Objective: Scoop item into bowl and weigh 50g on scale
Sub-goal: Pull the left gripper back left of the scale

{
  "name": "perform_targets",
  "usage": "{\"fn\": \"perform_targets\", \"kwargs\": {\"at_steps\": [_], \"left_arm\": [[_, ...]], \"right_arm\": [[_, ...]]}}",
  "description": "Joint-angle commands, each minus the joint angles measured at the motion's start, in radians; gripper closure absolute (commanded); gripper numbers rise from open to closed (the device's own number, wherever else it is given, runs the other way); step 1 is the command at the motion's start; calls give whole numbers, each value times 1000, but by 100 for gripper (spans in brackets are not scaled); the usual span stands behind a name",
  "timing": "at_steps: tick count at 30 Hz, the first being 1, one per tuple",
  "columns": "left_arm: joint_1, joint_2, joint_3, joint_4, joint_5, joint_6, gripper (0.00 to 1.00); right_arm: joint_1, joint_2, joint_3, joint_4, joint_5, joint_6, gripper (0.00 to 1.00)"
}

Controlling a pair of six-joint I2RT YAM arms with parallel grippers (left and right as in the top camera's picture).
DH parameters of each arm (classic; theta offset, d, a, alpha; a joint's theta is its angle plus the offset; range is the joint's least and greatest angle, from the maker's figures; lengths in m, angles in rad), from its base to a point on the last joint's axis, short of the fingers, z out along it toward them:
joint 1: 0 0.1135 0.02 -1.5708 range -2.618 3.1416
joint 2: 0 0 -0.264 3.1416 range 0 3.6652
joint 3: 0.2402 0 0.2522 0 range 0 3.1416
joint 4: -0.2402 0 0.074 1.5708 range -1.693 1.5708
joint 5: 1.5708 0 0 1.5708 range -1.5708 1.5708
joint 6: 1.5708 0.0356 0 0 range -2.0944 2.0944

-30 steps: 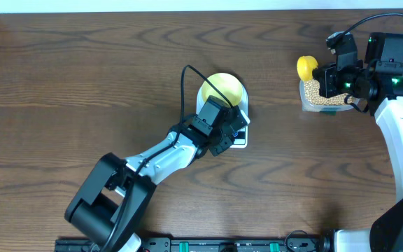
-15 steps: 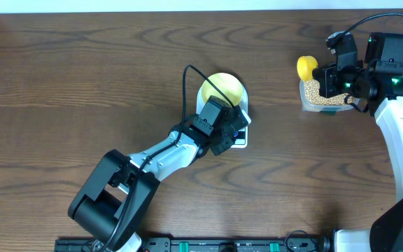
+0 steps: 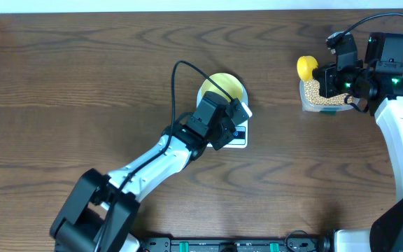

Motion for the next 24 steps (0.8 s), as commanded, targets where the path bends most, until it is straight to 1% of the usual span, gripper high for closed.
{"fn": "perform_targets", "kwargs": {"at_steps": [1,2,5,6,7,8,10,12,16,20,23,24], "left_arm": [[0,-25,-3,-1,-8,-7,63],[0,-25,-3,-1,-8,-7,56],[0,-25,-4,-8,-8,-7,41],[0,-25,-4,-10,-8,-17,27],[0,-25,-4,-9,-9,-56,19],[6,-25,-4,-8,-8,-107,2],[20,-25,-4,-13,-4,-199,2],[38,-29,-4,-23,3,-229,2],[80,-60,-4,-66,3,-195,2],[87,-106,-4,-114,6,-108,2],[86,-125,-4,-154,56,-102,2],[86,-133,-4,-180,64,-102,3]], "right_arm": [[4,-18,19,0,-6,-13,99],[4,-18,19,0,-6,-13,99],[4,-18,19,0,-6,-13,99],[4,-18,19,0,-6,-13,99],[4,-18,19,0,-6,-13,99],[4,-18,19,0,-6,-13,99],[4,-18,19,0,-6,-13,99],[4,-18,19,0,-6,-13,99],[4,-18,19,0,-6,-13,99],[4,-18,19,0,-7,-13,99],[4,-18,19,0,-7,-13,99],[4,-18,19,0,-7,-13,99]]}}
